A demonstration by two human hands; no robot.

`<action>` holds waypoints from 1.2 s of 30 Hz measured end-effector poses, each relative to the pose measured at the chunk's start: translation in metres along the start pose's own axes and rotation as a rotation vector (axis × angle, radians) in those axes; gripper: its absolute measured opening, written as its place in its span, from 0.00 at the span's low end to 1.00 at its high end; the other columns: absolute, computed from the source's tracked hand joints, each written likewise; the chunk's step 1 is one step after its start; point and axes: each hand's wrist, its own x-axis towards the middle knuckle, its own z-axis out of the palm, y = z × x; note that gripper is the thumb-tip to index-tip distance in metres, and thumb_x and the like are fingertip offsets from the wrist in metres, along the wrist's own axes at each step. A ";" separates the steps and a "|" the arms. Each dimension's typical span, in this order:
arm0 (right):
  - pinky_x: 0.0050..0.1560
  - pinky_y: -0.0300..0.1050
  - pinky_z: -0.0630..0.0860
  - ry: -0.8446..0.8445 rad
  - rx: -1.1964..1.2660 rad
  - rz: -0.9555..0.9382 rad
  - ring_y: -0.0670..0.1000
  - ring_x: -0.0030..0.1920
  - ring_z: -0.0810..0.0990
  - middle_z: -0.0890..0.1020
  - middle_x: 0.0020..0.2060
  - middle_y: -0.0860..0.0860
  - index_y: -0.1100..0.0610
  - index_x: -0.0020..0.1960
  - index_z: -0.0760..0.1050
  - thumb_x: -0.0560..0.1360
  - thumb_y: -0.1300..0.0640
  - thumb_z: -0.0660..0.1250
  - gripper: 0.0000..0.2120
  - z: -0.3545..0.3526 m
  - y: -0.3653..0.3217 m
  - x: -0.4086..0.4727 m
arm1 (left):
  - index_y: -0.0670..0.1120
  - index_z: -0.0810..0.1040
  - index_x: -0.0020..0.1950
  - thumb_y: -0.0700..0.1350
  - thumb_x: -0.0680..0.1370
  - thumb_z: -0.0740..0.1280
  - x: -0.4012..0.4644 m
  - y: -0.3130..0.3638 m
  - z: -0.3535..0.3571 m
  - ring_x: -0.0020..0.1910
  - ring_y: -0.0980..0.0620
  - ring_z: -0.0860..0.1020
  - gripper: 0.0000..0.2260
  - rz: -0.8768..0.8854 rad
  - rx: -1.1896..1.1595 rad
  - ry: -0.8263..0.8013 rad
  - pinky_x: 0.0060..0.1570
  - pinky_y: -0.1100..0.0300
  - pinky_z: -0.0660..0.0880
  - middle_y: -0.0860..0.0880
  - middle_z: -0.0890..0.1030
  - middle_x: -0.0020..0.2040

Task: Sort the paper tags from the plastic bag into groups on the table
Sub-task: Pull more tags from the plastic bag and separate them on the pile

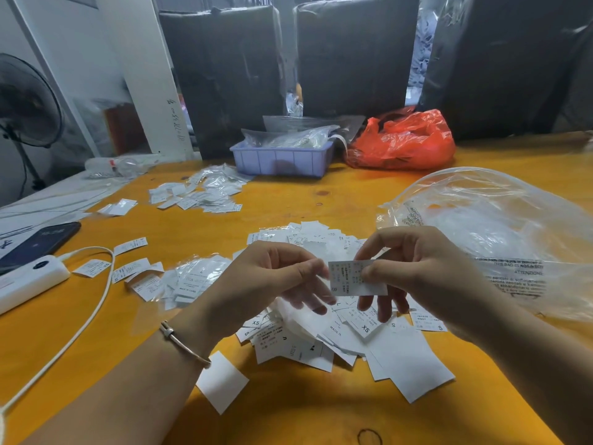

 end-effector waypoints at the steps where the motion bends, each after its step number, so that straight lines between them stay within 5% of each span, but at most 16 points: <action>1: 0.22 0.38 0.68 -0.019 0.005 0.018 0.54 0.24 0.78 0.84 0.30 0.59 0.61 0.43 0.77 0.73 0.70 0.64 0.07 0.000 0.000 0.000 | 0.45 0.85 0.46 0.49 0.79 0.66 0.000 0.000 0.000 0.40 0.44 0.86 0.10 -0.004 0.007 -0.008 0.36 0.64 0.78 0.43 0.87 0.43; 16: 0.27 0.38 0.71 -0.183 -0.021 0.008 0.52 0.28 0.80 0.84 0.34 0.58 0.57 0.52 0.70 0.76 0.64 0.67 0.08 0.005 0.005 0.000 | 0.44 0.85 0.46 0.47 0.72 0.74 0.002 -0.002 0.003 0.42 0.44 0.86 0.08 -0.037 0.040 -0.043 0.37 0.65 0.78 0.43 0.86 0.43; 23: 0.29 0.41 0.74 0.092 0.043 -0.177 0.51 0.29 0.80 0.82 0.32 0.57 0.62 0.47 0.75 0.68 0.67 0.74 0.11 0.003 0.003 0.001 | 0.35 0.80 0.49 0.43 0.75 0.72 0.001 0.000 0.002 0.43 0.46 0.86 0.11 -0.034 0.016 -0.044 0.38 0.63 0.78 0.42 0.86 0.45; 30: 0.30 0.37 0.75 0.131 0.015 -0.256 0.50 0.30 0.81 0.84 0.33 0.56 0.63 0.43 0.81 0.67 0.69 0.75 0.07 0.010 0.005 -0.001 | 0.39 0.82 0.45 0.45 0.73 0.73 0.001 0.001 0.003 0.43 0.45 0.86 0.09 -0.064 0.017 -0.041 0.38 0.62 0.80 0.44 0.87 0.44; 36: 0.33 0.50 0.79 0.206 -0.107 -0.312 0.50 0.30 0.81 0.84 0.33 0.50 0.58 0.43 0.83 0.67 0.66 0.76 0.07 0.013 0.005 -0.004 | 0.37 0.83 0.47 0.47 0.72 0.73 0.001 0.001 0.005 0.44 0.48 0.86 0.13 -0.055 -0.006 -0.007 0.39 0.64 0.79 0.45 0.87 0.45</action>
